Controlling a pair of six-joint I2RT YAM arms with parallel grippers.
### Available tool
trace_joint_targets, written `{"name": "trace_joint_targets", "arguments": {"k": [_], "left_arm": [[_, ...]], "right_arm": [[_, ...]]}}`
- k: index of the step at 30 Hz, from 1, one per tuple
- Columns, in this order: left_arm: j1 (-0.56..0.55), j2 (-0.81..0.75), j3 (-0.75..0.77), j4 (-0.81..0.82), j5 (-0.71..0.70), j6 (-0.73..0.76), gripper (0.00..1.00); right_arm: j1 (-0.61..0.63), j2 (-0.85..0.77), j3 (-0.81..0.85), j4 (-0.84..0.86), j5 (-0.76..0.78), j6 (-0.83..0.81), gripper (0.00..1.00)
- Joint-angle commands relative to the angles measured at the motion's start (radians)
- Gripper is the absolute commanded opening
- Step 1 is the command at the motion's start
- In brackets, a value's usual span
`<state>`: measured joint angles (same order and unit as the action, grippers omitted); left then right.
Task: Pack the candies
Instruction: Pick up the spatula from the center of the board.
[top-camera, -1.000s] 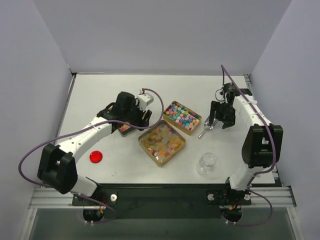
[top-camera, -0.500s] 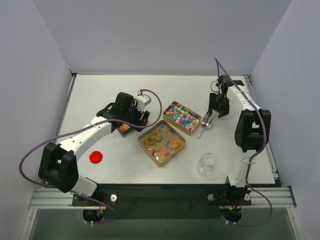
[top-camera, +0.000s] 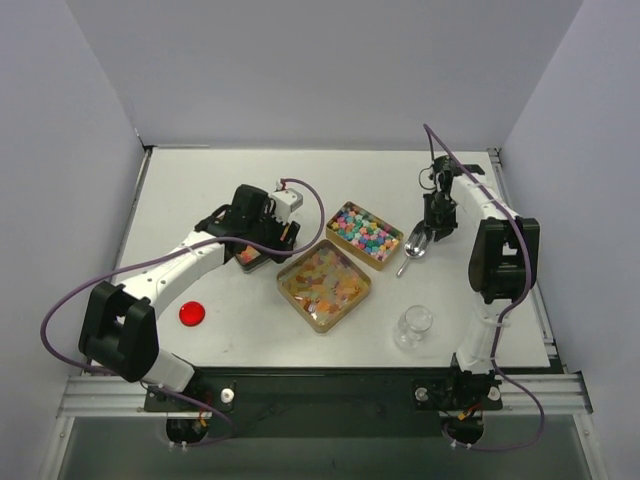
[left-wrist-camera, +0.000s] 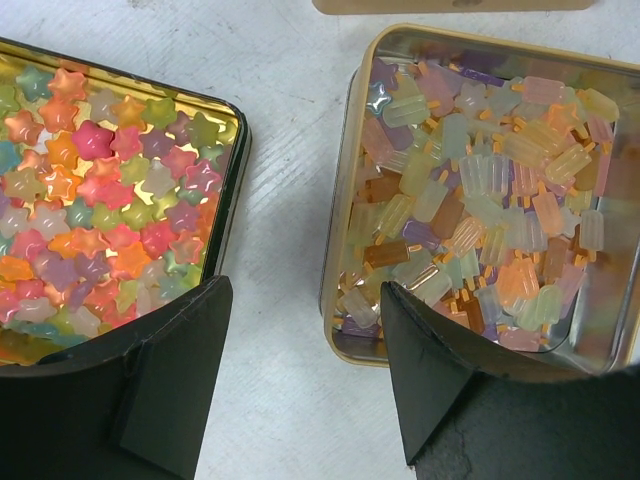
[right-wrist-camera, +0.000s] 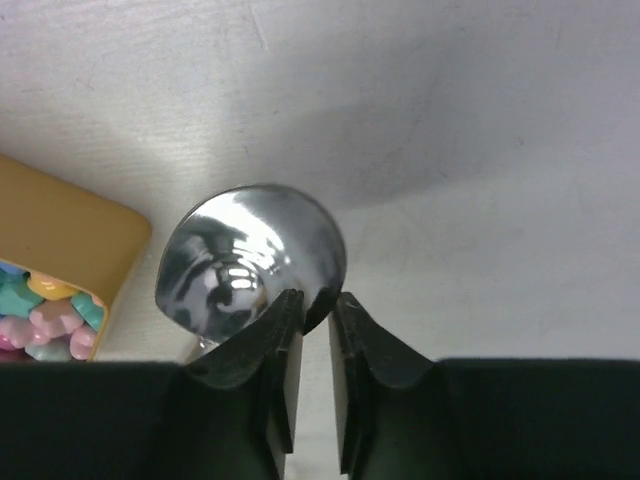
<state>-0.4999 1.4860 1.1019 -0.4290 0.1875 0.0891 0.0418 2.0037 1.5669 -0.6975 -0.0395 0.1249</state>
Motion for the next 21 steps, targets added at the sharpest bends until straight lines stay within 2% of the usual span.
{"name": "trace_joint_targets", "arguments": {"k": [1,6,8,12,14,16,19,21], "left_arm": [[0.004,0.000,0.045,0.032,0.013,-0.017,0.72],[0.004,0.005,0.082,0.055,0.032,-0.055,0.75],[0.009,0.014,0.121,0.070,0.047,-0.084,0.78],[0.063,0.051,0.255,0.140,0.173,-0.241,0.85],[0.093,0.091,0.321,0.183,0.256,-0.382,0.89],[0.133,0.124,0.335,0.272,0.352,-0.509,0.89],[0.141,0.157,0.338,0.348,0.426,-0.531,0.88],[0.143,0.166,0.329,0.393,0.531,-0.542,0.79]], "right_arm": [[0.001,0.017,0.001,-0.027,0.036,-0.039,0.12],[0.003,0.007,0.016,-0.010,0.036,-0.112,0.01],[0.001,-0.003,0.024,-0.004,0.036,-0.145,0.00],[0.013,-0.055,0.085,-0.023,-0.005,-0.231,0.00],[0.038,-0.088,0.125,-0.046,-0.039,-0.303,0.00],[0.056,-0.112,0.151,-0.065,-0.062,-0.344,0.00],[0.105,-0.175,0.202,-0.082,-0.114,-0.398,0.00],[0.160,-0.198,0.229,-0.092,-0.161,-0.436,0.00]]}}
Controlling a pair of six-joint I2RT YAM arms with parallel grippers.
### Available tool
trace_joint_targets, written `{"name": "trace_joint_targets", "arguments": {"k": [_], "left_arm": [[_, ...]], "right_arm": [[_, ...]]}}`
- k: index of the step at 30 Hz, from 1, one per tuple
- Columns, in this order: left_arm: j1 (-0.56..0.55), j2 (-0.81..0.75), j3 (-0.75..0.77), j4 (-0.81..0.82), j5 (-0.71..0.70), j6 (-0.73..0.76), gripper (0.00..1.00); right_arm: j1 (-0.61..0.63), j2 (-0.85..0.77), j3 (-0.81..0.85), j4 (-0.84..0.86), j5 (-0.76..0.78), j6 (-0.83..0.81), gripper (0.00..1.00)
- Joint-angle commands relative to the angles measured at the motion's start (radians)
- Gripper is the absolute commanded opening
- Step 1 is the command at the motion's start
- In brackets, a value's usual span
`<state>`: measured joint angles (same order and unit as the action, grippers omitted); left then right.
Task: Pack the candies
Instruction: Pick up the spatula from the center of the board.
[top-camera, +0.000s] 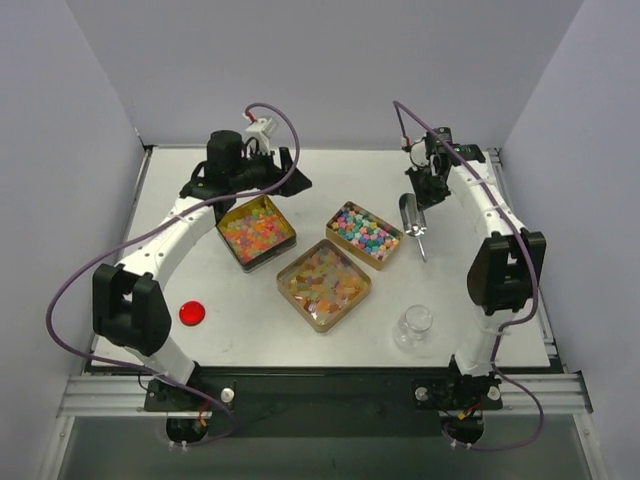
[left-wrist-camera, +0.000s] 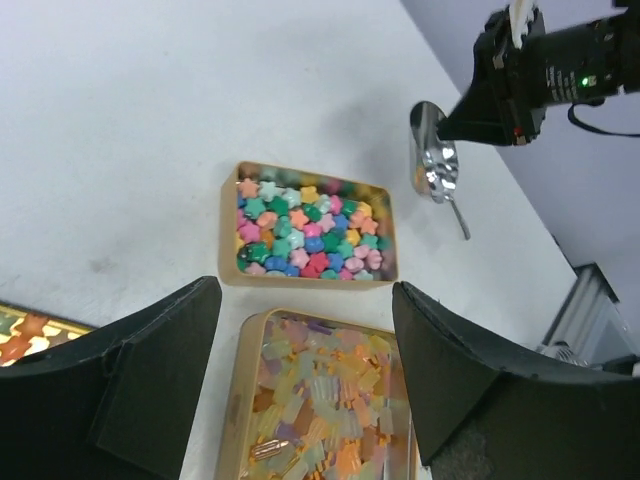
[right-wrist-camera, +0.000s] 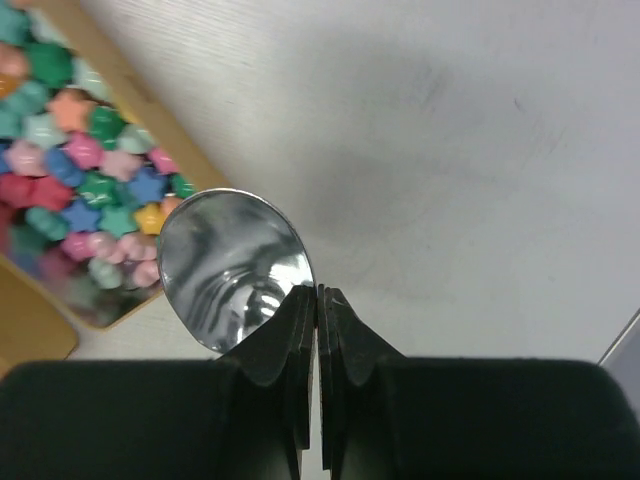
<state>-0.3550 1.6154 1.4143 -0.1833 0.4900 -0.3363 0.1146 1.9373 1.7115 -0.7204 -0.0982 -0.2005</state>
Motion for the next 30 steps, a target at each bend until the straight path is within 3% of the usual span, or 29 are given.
{"name": "trace_joint_targets", "arguments": {"k": [1,2,5,13,17,30], "left_arm": [[-0.002,0.038,0.000,0.198,0.277,-0.133,0.75],[-0.002,0.037,-0.017,0.255,0.356,-0.157,0.70],[-0.012,0.031,-0.049,0.341,0.361,-0.231,0.68],[-0.065,-0.018,-0.106,0.286,0.323,-0.165,0.61],[-0.099,-0.038,-0.118,0.213,0.274,-0.104,0.59],[-0.102,-0.048,-0.173,0.268,0.274,-0.161,0.57]], "right_arm": [[0.108,-0.158,0.089,-0.073,-0.122,-0.123,0.00],[0.126,-0.169,0.092,-0.076,-0.139,-0.132,0.00],[0.218,-0.202,0.092,-0.083,-0.163,-0.172,0.00],[0.401,-0.206,0.117,-0.103,-0.167,-0.229,0.00],[0.425,-0.192,0.152,-0.103,-0.164,-0.237,0.00],[0.500,-0.222,0.158,-0.113,-0.193,-0.249,0.00]]}}
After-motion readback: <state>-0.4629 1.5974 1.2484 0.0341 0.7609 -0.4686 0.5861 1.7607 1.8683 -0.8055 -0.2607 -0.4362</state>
